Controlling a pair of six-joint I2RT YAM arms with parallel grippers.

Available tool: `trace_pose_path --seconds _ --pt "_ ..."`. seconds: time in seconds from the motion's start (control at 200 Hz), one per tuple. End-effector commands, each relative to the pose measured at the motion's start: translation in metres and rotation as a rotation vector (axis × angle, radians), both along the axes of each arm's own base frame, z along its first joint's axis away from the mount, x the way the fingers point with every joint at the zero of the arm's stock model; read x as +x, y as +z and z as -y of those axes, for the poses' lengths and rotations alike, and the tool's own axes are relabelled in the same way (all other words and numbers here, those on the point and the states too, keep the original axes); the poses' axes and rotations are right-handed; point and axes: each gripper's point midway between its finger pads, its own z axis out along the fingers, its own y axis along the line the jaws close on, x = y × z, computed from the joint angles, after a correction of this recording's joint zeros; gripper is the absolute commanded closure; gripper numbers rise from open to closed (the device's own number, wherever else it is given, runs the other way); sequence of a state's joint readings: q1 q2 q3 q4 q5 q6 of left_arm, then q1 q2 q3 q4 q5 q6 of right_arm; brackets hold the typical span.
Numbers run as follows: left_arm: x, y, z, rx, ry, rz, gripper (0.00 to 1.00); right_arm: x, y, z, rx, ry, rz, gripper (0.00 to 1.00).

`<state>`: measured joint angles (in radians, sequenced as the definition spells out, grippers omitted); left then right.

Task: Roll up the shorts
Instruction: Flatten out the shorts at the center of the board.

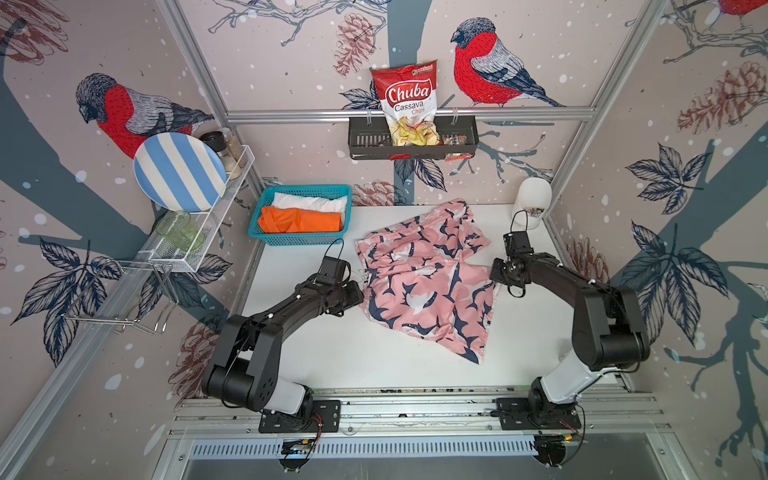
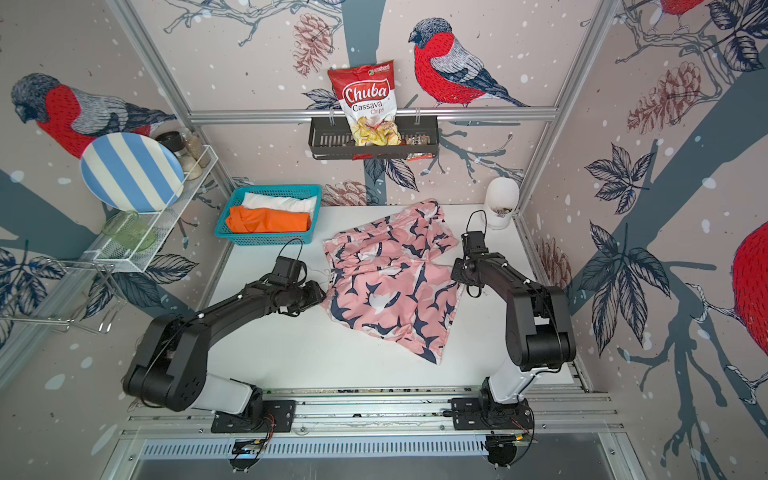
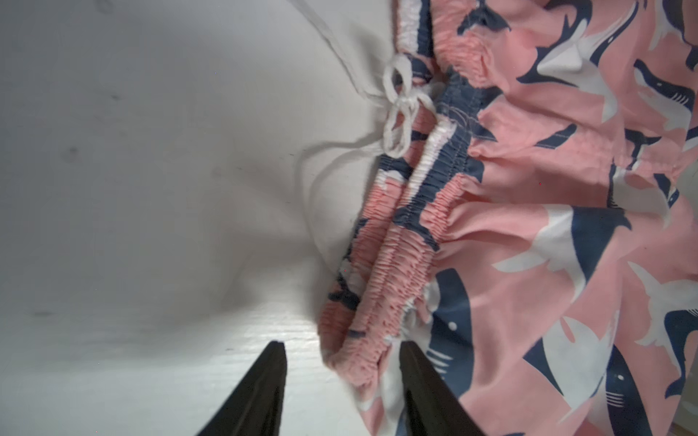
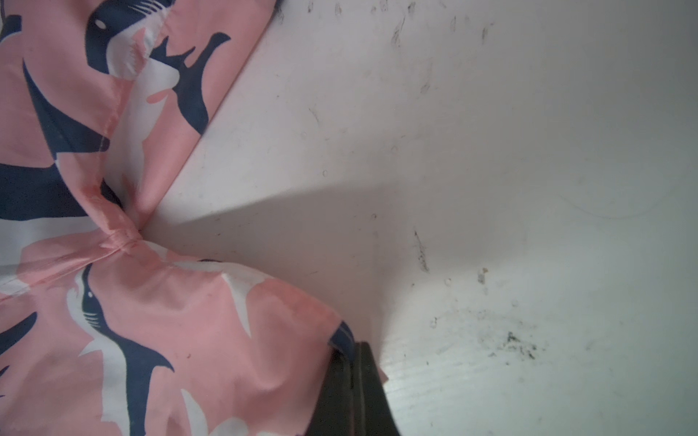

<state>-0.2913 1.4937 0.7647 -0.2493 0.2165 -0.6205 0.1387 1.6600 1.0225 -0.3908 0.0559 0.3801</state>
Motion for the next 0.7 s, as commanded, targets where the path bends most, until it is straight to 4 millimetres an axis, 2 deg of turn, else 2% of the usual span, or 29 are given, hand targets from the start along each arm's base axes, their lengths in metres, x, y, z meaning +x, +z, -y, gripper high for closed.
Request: trace_pose_path --seconds 0.0,0.07,0.26,0.305,0.41,0.56,0.635,0.695 --pt "-0.009 -0.014 0.0 0.037 -0.015 -0.064 0.5 0.0 0.003 0.001 -0.008 0.01 0.01 1.0" --pt "-0.012 -0.023 -0.002 0.062 -0.02 -0.088 0.5 0.001 0.004 0.001 -0.01 0.012 0.011 1.0" --pt "-0.019 -0.044 0.006 0.081 -0.069 -0.133 0.59 0.004 0.003 0.004 -0.012 0.01 0.014 1.0" --pt "-0.02 -0.046 0.009 0.082 -0.086 -0.136 0.65 0.006 0.002 0.006 -0.009 0.008 0.014 1.0" --pt "-0.024 -0.052 0.013 0.088 -0.131 -0.143 1.0 0.014 0.003 0.009 -0.005 0.004 0.024 1.0" --pt "-0.033 -0.041 -0.007 0.147 -0.072 -0.105 1.0 0.047 0.008 0.022 0.013 -0.039 0.057 1.0" --pt "-0.044 -0.038 -0.023 0.182 -0.014 -0.107 1.0 0.069 0.009 0.032 0.019 -0.071 0.069 1.0" --pt "-0.053 -0.038 -0.027 0.176 0.008 -0.113 1.0 0.086 0.01 0.038 0.018 -0.094 0.083 1.0"
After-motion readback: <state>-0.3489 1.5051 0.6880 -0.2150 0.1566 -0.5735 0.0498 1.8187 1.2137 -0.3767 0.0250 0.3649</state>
